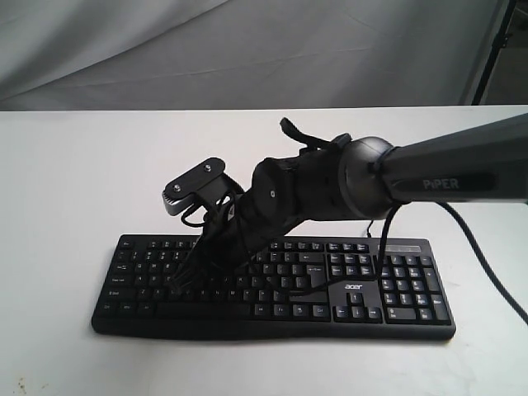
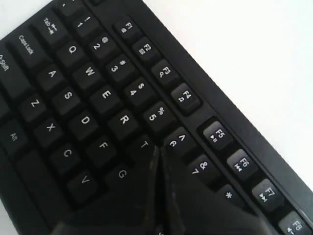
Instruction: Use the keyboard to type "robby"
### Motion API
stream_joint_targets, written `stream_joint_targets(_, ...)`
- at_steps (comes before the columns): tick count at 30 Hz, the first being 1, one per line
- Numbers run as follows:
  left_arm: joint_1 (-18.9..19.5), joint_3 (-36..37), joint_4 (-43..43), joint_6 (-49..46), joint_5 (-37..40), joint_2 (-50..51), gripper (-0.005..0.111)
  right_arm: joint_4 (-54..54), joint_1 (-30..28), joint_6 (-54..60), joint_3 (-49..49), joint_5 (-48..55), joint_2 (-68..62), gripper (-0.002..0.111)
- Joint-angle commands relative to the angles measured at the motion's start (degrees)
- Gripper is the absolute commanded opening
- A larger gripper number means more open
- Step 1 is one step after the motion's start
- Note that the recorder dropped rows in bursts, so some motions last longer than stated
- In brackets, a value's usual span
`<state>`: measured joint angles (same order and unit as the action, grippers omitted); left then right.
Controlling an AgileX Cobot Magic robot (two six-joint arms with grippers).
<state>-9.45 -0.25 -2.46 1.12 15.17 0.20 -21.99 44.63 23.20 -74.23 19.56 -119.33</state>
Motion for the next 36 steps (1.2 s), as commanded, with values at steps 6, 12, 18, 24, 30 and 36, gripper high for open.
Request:
stream_joint_targets(6, -0.4, 0.2, -0.3, 0.2, -0.4, -0.2, 0.000, 1.9, 0.0, 0.3, -0.2, 0.2, 0.2, 0.000)
stream_joint_targets(12, -0.4, 0.2, -0.3, 0.2, -0.4, -0.2, 0.000, 2.5, -0.1, 0.2, -0.2, 0.2, -0.3, 0.000)
stream_joint_targets(18, -0.4, 0.2, -0.3, 0.2, -0.4, -0.2, 0.000, 2.3, -0.1, 0.0, -0.2, 0.0, -1.6, 0.000)
stream_joint_targets(24, -0.4, 0.2, -0.3, 0.2, -0.4, -0.2, 0.000, 2.6, -0.1, 0.0, -0.2, 0.2, -0.1, 0.000)
stream_joint_targets(30, -0.4, 0.2, -0.3, 0.2, -0.4, -0.2, 0.000, 5.2, -0.1, -1.6, 1.1, 2.1, 7.3, 0.000)
stream_joint_targets(36, -0.4, 0.2, -0.3, 0.2, -0.4, -0.2, 0.000, 8.8, -0.1, -6.5, 14.2, -2.0, 24.7, 0.000)
